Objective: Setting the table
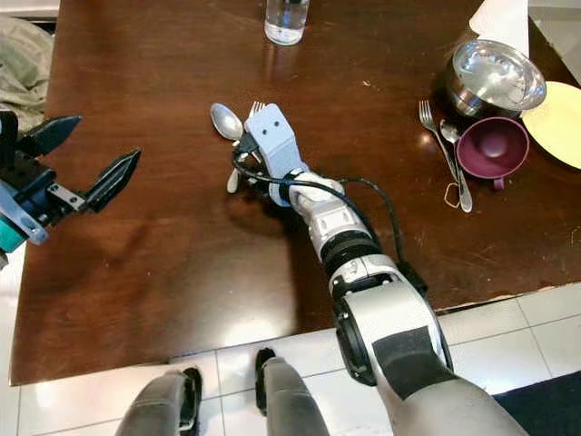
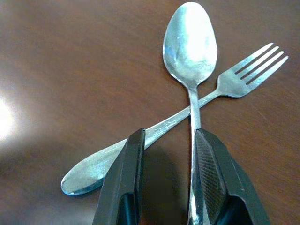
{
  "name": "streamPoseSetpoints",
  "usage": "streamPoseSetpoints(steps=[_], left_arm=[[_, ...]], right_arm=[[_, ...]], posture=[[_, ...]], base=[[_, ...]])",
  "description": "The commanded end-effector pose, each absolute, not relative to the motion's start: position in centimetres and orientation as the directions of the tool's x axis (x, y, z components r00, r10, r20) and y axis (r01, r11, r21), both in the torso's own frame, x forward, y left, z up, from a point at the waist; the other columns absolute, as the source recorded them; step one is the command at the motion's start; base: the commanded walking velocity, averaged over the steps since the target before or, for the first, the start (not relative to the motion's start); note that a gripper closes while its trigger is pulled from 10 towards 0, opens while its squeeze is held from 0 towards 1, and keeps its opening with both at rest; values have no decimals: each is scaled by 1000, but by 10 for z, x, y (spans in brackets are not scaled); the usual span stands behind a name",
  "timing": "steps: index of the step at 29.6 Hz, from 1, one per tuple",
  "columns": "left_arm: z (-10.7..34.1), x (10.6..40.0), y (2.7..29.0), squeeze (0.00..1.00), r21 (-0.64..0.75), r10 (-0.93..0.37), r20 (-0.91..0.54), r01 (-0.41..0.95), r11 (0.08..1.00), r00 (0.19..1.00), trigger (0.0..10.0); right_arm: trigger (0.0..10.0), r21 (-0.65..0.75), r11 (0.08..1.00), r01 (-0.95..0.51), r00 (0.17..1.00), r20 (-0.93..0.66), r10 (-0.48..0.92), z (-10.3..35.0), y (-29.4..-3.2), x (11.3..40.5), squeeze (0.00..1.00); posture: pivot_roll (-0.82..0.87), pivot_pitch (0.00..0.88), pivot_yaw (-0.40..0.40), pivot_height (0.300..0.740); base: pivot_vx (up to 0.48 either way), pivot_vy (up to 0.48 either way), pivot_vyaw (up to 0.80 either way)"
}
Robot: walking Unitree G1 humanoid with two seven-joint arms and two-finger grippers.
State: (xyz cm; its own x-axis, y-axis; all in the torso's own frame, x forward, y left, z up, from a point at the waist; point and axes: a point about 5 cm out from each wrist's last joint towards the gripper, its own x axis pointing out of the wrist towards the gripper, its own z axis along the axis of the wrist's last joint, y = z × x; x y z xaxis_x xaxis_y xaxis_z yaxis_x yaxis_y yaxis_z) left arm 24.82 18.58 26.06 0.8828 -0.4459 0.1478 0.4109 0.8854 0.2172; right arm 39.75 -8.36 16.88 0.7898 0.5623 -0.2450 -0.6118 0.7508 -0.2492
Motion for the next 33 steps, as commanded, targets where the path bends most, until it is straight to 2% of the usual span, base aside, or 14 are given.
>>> streamPoseSetpoints(steps=[1, 2, 3, 4, 9, 13, 16, 19, 21, 26, 29, 30, 32, 33], left_arm=[[262, 245, 185, 0, 221, -456, 140, 421, 880, 879, 10000], [262, 245, 185, 0, 217, -455, 138, 421, 880, 880, 10000], [261, 245, 185, 0, 216, -455, 137, 422, 881, 880, 10000], [262, 245, 185, 0, 213, -454, 136, 422, 881, 881, 10000], [262, 246, 185, 0, 208, -452, 131, 421, 883, 882, 10000], [261, 246, 186, 0, 206, -449, 129, 419, 885, 884, 10000], [260, 247, 186, 0, 202, -445, 127, 416, 887, 887, 10000], [260, 247, 186, 0, 202, -445, 126, 416, 887, 887, 10000], [259, 248, 186, 0, 201, -441, 125, 413, 888, 889, 10000], [258, 249, 185, 0, 200, -436, 126, 407, 891, 891, 10000], [259, 250, 185, 0, 203, -426, 134, 396, 895, 895, 10000], [261, 251, 185, 0, 203, -421, 138, 391, 898, 896, 10000], [261, 252, 185, 0, 203, -419, 141, 387, 899, 897, 10000], [262, 253, 185, 0, 204, -418, 145, 386, 899, 897, 10000]], right_arm=[[10000, -202, 736, -645, 735, -429, 526, 127, -95, 385, 0], [3333, -174, 717, -675, 703, -446, 554, 123, -94, 382, 0], [3333, -166, 712, -683, 694, -450, 562, 122, -93, 381, 0], [0, -151, 696, -702, 673, -460, 579, 118, -93, 379, 0], [0, -108, 675, -729, 635, -474, 610, 111, -91, 373, 0], [0, -48, 700, -713, 649, -423, 633, 114, -88, 374, 0], [0, 14, 717, -697, 674, -329, 662, 127, -85, 379, 0], [0, 14, 716, -698, 679, -303, 669, 132, -84, 380, 0], [0, 19, 708, -706, 688, -219, 692, 147, -81, 384, 0], [0, 12, 697, -717, 692, -116, 713, 167, -79, 387, 0], [0, -37, 714, -699, 714, 25, 700, 194, -80, 389, 0], [2039, -75, 720, -690, 716, 76, 694, 205, -81, 389, 0], [2039, -101, 723, -683, 716, 106, 690, 211, -83, 388, 0], [10000, -135, 740, -659, 729, 127, 672, 218, -89, 390, 0]], posture=[[77, 235, -6, 740], [71, 231, -10, 740], [71, 231, -10, 740], [66, 227, -12, 740], [65, 225, -12, 740], [64, 218, -14, 740], [63, 214, -11, 740], [60, 209, -12, 740], [59, 204, -15, 740], [57, 201, -16, 740], [55, 199, -17, 740], [55, 195, -16, 740], [55, 195, -16, 740], [56, 191, -13, 740]], base=[[0, 0, 0], [0, 0, 0], [0, 0, 0], [0, 0, 0], [0, 0, 0], [0, 0, 0], [0, 0, 0], [0, 0, 0], [0, 0, 0], [0, 0, 0], [0, 0, 0], [0, 0, 0], [0, 0, 0], [0, 0, 0]])
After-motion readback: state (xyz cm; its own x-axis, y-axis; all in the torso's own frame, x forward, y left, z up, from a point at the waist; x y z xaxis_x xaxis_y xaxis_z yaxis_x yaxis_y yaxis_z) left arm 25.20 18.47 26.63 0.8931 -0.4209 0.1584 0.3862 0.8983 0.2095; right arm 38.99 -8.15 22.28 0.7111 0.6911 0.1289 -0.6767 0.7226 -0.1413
